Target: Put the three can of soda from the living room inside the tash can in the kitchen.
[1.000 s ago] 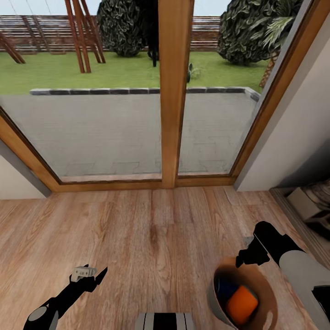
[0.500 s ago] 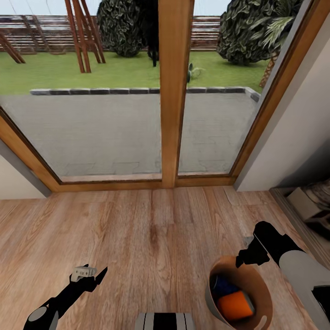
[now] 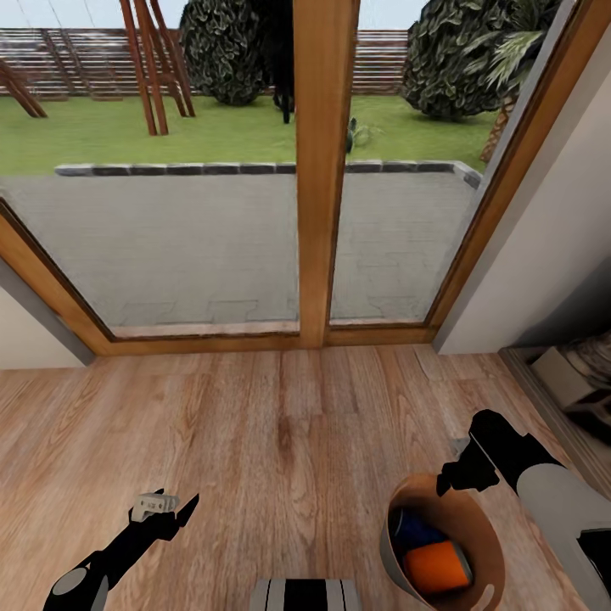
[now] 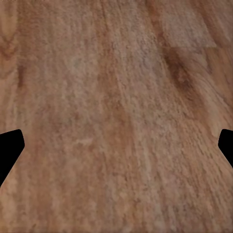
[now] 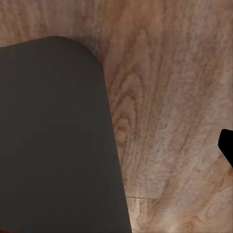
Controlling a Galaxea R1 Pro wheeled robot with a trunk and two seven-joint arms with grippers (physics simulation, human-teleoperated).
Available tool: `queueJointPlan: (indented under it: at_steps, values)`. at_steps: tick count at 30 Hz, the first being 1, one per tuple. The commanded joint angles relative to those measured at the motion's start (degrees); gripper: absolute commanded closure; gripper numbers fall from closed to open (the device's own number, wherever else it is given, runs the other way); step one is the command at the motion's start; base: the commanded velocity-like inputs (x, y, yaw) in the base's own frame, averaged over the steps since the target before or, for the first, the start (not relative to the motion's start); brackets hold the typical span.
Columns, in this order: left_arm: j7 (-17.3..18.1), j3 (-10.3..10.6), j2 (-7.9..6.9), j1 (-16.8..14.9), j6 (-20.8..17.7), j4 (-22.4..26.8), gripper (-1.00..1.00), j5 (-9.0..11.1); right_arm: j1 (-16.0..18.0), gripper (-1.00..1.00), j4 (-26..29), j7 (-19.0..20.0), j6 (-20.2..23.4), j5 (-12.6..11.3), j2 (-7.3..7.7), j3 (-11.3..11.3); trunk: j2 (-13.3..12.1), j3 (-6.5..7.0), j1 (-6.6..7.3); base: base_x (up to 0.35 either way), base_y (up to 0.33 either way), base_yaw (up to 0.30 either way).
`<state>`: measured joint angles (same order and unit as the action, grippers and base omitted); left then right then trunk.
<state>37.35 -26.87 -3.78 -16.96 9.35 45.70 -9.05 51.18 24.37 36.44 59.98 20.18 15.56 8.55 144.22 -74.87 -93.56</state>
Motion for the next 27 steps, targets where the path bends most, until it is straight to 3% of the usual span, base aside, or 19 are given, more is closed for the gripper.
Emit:
queueJointPlan:
  at_steps: [1, 8, 27]
  values:
    - [0.00, 0.01, 0.00, 0.00, -0.01, 0.00, -1.00, 0.00, 0.00, -1.00, 0.03, -0.10, 0.02, 0.03, 0.00, -0.03, 0.00, 0.00, 0.00, 0.000, 0.000, 0.000]
    - [-0.05, 0.01, 0.00, 0.00, -0.01, 0.00, -1.00, -0.03, 0.00, -1.00, 0.09, -0.07, 0.02, 0.04, 0.00, -0.03, 0.00, 0.00, 0.00, 0.000, 0.000, 0.000]
    - [-1.70, 0.07, 0.00, -0.03, 0.01, 0.00, -1.00, -0.26, -0.01, -1.00, 0.24, -0.13, 0.02, 0.05, 0.00, -0.03, -0.25, 4.21, 0.49, 0.000, 0.000, 0.000]
